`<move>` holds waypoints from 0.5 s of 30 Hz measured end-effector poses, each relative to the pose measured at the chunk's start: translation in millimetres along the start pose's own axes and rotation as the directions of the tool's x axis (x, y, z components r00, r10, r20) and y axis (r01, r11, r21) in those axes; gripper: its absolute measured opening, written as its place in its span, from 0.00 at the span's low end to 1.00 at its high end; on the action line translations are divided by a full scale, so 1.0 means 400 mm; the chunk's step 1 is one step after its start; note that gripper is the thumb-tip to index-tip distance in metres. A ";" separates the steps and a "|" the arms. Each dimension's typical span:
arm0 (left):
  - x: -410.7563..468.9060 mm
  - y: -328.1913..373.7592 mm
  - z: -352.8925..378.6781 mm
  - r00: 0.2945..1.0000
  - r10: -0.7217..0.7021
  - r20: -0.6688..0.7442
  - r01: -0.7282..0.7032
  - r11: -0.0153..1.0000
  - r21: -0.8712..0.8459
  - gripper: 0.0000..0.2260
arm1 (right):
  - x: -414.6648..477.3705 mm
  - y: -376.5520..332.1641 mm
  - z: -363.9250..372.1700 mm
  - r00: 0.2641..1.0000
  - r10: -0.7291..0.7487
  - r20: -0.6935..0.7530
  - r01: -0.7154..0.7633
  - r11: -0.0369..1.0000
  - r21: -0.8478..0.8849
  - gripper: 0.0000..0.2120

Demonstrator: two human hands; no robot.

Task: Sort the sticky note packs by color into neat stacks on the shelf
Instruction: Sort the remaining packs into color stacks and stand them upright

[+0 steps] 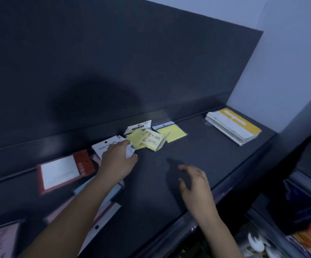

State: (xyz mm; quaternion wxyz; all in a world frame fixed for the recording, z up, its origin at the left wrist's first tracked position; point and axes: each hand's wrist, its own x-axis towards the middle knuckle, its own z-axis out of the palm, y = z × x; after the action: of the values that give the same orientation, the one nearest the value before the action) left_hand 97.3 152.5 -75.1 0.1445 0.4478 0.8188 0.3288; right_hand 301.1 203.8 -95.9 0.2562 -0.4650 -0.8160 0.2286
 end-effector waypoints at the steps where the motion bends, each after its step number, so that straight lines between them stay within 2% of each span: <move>1: 0.024 0.005 0.009 0.999 -0.019 0.028 0.017 0.998 0.061 0.20 | 0.028 0.003 0.006 1.000 -0.010 0.019 0.010 1.000 0.007 0.18; 3: 0.072 0.006 0.030 0.997 -0.048 0.053 0.039 0.986 0.162 0.19 | 0.093 0.011 0.020 0.998 -0.030 0.054 0.029 1.000 0.002 0.21; 7: 0.157 -0.020 0.084 0.995 -0.092 0.035 0.082 0.974 0.213 0.15 | 0.239 0.042 0.043 0.984 -0.079 0.163 0.088 0.995 -0.050 0.27; 10: 0.196 -0.025 0.116 0.990 -0.140 -0.033 0.143 0.941 0.307 0.20 | 0.342 0.072 0.063 0.968 -0.115 0.222 0.136 0.987 -0.080 0.32; 12: 0.213 -0.026 0.134 0.986 -0.160 -0.053 0.169 0.923 0.346 0.24 | 0.404 0.085 0.090 0.946 -0.193 0.261 0.220 0.972 -0.080 0.32; 15: 0.231 -0.024 0.145 0.982 -0.155 -0.111 0.184 0.925 0.332 0.30 | 0.476 0.095 0.132 0.884 -0.341 0.321 0.363 0.932 -0.010 0.26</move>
State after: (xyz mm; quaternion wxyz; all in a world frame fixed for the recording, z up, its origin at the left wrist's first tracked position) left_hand 70.6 249.0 -119.2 0.0589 0.3796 0.9042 0.1865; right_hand 209.1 380.8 -120.3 0.1442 -0.2757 -0.9244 0.2208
